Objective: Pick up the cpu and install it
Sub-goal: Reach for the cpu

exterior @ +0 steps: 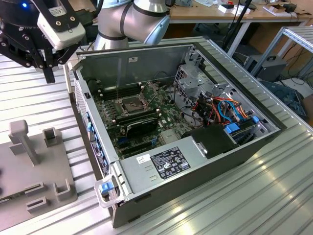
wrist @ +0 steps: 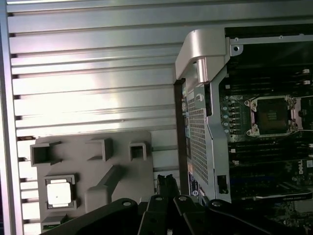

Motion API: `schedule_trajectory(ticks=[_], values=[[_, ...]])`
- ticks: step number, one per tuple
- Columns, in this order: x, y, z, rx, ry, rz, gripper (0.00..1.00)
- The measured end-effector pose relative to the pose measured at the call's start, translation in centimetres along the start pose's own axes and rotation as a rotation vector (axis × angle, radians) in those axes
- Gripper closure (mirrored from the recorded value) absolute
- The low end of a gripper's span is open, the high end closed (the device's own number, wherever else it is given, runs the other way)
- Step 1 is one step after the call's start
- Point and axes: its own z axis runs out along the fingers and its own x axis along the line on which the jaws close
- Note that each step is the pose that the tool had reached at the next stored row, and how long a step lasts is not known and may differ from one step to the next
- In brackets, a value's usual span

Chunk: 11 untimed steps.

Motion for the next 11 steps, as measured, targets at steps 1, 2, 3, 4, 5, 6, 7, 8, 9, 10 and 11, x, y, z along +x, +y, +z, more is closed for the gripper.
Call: schedule_trajectory(ticks=[1,2,3,4,5,6,7,8,9,10,11], values=[[0.03,0.00,0.00,0.0000,0.0000,0.000,0.89],[0.06,0.00,0.00,0.0000,0.0000,0.000,0.89],[0.12,-0.01,0.00,0.0000,0.0000,0.000,0.89],[0.18,-0.01,0.00,0.0000,0.0000,0.000,0.89],[0.26,-0.02,0.00,-0.0001,-0.0001,0.000,0.89],[0.40,-0.03,-0.01,0.0001,0.0000,0.000,0.89],[0.55,-0.04,-0.02,0.0000,0.0000,0.000,0.89],[0.73,-0.05,-0.02,0.0000,0.0000,0.000,0.89],[0.96,-0.07,-0.02,0.0000,0.0000,0.000,0.89],[1.15,-0.08,-0.03,0.0000,0.0000,0.000,0.89],[1.36,-0.10,-0.04,0.0000,0.0000,0.000,0.89]])
